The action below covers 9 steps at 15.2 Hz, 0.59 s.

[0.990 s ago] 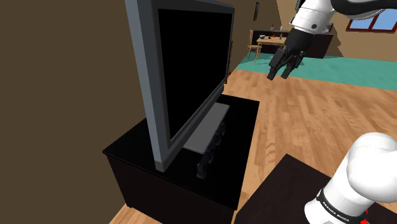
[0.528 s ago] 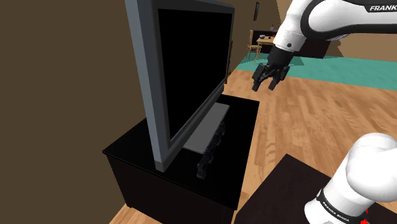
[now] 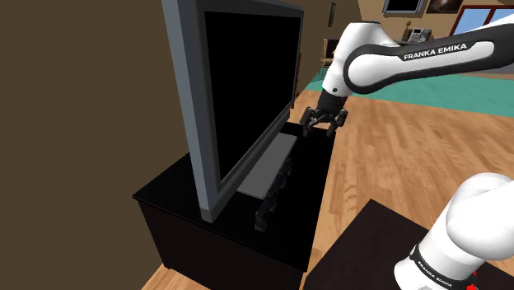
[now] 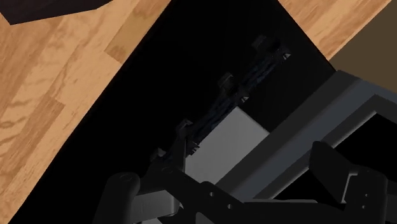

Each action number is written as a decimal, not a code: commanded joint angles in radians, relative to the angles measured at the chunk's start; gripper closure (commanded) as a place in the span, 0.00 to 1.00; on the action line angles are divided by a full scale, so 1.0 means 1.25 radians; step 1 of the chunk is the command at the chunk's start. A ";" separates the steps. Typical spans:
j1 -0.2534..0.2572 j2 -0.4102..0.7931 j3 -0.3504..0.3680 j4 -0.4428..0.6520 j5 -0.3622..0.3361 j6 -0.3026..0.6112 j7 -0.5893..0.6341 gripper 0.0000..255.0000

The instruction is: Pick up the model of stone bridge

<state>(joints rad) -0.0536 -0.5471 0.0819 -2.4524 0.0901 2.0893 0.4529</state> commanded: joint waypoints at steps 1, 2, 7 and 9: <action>-0.008 0.046 0.020 -0.004 0.000 0.048 0.047 0.00; -0.013 0.072 0.028 -0.005 -0.002 0.072 0.068 0.00; -0.042 0.216 0.065 0.011 -0.024 0.185 0.180 0.00; -0.052 0.277 0.077 0.024 -0.041 0.226 0.229 0.00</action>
<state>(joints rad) -0.1117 -0.2402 0.1703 -2.4253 0.0492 2.3391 0.7065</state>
